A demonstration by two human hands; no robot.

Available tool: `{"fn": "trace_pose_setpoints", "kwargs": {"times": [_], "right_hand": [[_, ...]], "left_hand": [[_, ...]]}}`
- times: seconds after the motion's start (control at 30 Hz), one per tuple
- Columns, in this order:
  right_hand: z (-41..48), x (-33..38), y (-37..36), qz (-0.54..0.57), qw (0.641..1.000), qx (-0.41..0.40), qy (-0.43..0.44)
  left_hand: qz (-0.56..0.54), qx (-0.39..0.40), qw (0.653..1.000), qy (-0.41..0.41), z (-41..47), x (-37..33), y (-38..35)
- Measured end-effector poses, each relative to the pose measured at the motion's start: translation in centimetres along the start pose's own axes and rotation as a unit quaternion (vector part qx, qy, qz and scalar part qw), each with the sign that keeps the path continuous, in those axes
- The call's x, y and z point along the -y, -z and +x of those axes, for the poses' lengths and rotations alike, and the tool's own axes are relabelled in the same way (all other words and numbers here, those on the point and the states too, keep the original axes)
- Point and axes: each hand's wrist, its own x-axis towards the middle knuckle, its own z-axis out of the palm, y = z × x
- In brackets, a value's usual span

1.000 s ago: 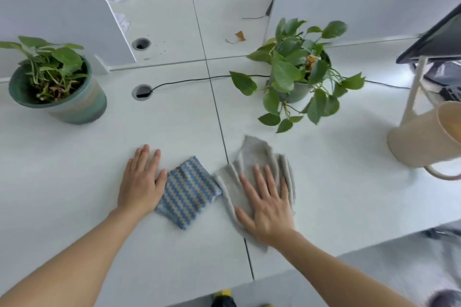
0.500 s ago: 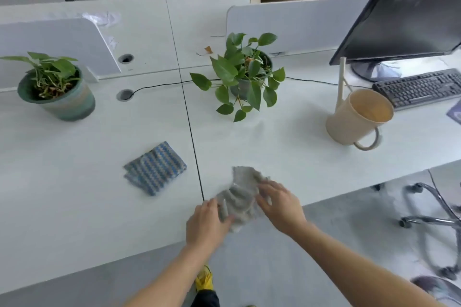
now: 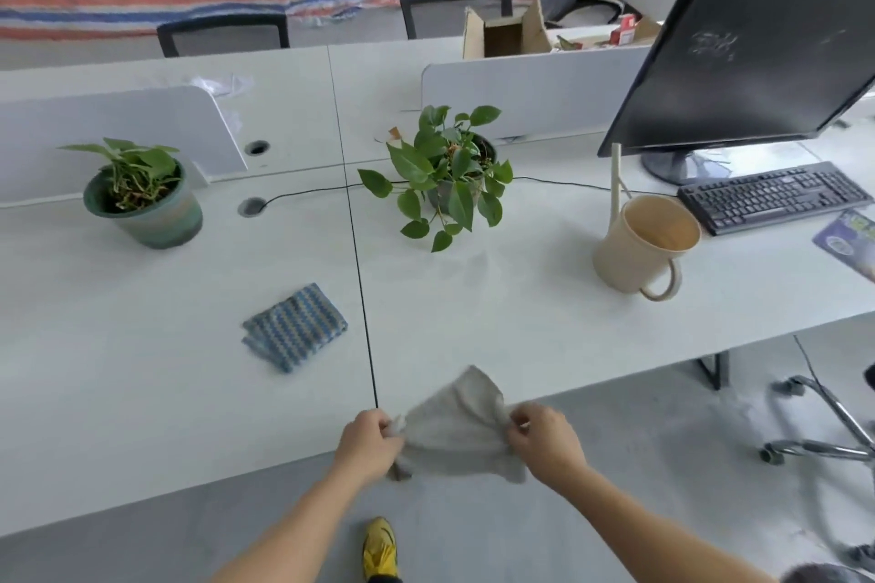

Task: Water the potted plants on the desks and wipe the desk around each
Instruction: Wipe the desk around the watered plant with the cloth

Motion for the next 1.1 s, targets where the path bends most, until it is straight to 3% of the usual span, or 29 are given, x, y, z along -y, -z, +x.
{"fn": "trace_pose_setpoints", "kwargs": {"times": [0.1,0.23,0.37,0.43,0.5,0.6,0.7,0.8,0.97,1.1], "right_hand": [[-0.1,2.0,3.1,0.139,0.989,0.021,-0.051],[-0.1,5.3,7.5,0.313,0.948,0.017,-0.05],[0.5,9.0,10.9,0.475,0.875,0.069,-0.07],[1.2,10.1,11.4,0.528,0.841,0.087,-0.081],[2.1,10.8,11.3,0.556,0.822,0.088,-0.091],[3.5,11.4,11.2,0.56,0.817,0.054,-0.131],[4.7,11.6,11.3,0.555,0.813,0.018,-0.175],[5.4,11.9,11.7,0.556,0.807,0.016,-0.198],[6.9,13.9,13.2,0.554,0.81,-0.004,-0.193],[8.0,15.6,14.7,0.571,0.804,-0.028,-0.163]], "left_hand": [[-0.226,-0.003,0.973,0.036,-0.2,-1.1,1.7],[-0.382,-0.003,0.923,0.056,0.4,-3.3,5.1],[-0.558,0.092,0.822,0.065,0.6,-6.1,9.4],[-0.559,0.161,0.811,0.067,0.7,-6.2,10.3],[-0.502,0.214,0.836,0.061,1.0,-5.5,10.3],[-0.405,0.3,0.862,0.055,1.3,-4.6,10.2],[-0.362,0.349,0.863,0.044,1.7,-4.4,10.8],[-0.433,0.317,0.843,0.043,2.7,-4.7,11.7],[-0.585,0.186,0.787,0.057,4.3,-7.3,13.9],[-0.593,0.129,0.795,0.017,4.8,-9.9,16.2]]}}
